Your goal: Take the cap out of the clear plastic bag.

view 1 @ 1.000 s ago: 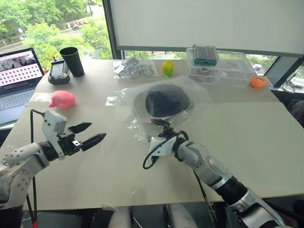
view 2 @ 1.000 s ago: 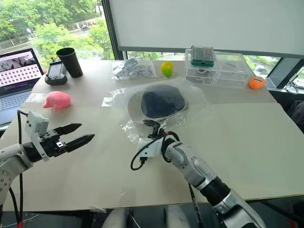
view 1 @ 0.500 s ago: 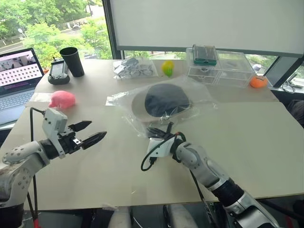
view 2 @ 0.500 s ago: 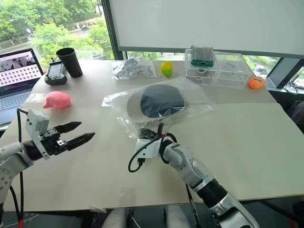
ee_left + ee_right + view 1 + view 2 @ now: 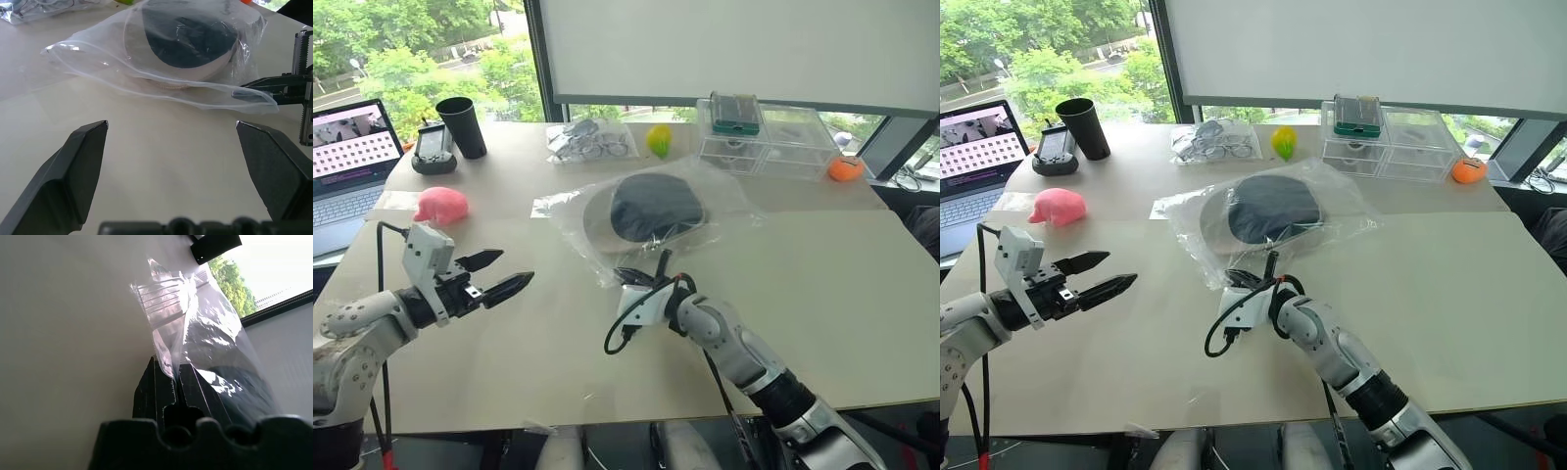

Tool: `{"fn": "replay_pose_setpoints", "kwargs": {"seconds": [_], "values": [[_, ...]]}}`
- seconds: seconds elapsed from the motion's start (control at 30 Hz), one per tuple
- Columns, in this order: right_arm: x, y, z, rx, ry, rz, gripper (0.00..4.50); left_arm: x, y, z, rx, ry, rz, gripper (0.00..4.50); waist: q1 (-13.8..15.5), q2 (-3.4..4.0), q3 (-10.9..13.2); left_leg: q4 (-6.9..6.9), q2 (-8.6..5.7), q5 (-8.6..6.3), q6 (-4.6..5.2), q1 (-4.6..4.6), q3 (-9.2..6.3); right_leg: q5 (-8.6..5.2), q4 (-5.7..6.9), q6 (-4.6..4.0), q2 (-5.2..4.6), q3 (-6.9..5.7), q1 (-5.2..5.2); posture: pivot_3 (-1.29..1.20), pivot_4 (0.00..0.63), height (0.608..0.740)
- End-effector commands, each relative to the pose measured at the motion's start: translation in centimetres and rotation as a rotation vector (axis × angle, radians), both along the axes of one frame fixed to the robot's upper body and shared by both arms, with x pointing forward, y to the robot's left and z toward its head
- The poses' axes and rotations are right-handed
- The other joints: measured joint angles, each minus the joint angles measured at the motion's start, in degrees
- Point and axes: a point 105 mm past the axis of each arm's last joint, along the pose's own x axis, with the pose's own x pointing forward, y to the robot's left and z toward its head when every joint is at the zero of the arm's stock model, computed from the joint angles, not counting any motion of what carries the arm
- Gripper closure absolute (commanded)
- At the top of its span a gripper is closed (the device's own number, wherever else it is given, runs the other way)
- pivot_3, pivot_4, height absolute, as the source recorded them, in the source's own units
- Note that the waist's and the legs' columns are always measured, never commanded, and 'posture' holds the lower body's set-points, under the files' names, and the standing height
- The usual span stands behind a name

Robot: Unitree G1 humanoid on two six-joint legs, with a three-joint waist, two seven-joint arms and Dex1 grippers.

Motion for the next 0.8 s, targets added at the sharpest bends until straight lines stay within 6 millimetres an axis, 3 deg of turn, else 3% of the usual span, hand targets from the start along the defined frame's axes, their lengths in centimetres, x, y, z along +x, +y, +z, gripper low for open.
{"fn": "replay_pose_setpoints", "kwargs": {"seconds": [0.03,0.13,0.33,0.53,0.67,0.8], "values": [[-0.6,-0.8,1.1,0.077,0.089,0.05,4.49,0.0,-0.1,0.5,0.016,-0.025,-0.002,0.0,0.0,0.0,0.0,0.0,0.0,0.0,0.0,0.0,0.0,0.0,0.0,0.0,0.0,0.0,0.0,0.0,0.15,0.74],[-1.1,-3.9,2.1,0.133,0.319,0.083,4.49,-0.1,-0.2,0.4,0.018,-0.02,-0.009,0.0,0.3,-0.01,0.0,0.0,0.0,0.0,0.0,-0.01,0.0,0.0,-0.02,0.0,0.0,0.0,0.03,0.0,0.15,0.74],[-1.0,-8.3,3.5,0.025,0.434,0.064,4.49,0.1,-0.2,0.4,0.021,-0.016,-0.017,0.0,0.3,-0.01,0.0,0.02,0.0,0.0,0.0,0.17,0.0,-0.04,-0.01,0.08,-0.02,-0.02,0.16,0.0,0.15,0.74],[-1.6,-12.1,1.6,-0.185,0.577,-0.013,4.49,0.4,-0.3,0.4,0.023,-0.015,-0.025,0.0,0.1,-0.01,0.0,-0.02,-0.01,0.0,0.01,0.15,0.03,-0.11,-0.02,0.14,-0.02,0.0,0.11,0.0,0.15,0.74],[-1.1,-15.7,-0.5,-0.378,0.636,-0.18,4.49,0.5,-0.4,0.4,0.026,-0.013,-0.032,0.0,0.3,-0.01,0.0,-0.01,-0.02,0.0,0.0,0.15,0.05,-0.21,-0.02,0.3,-0.04,0.01,0.12,0.0,0.15,0.74],[0.1,-16.8,-0.3,-0.442,0.578,-0.258,4.49,0.6,-0.5,0.4,0.029,-0.012,-0.035,0.0,0.3,-0.01,0.0,-0.01,-0.02,0.0,0.0,0.16,0.05,-0.24,-0.02,0.36,-0.04,0.01,0.12,0.0,0.15,0.74]]}}
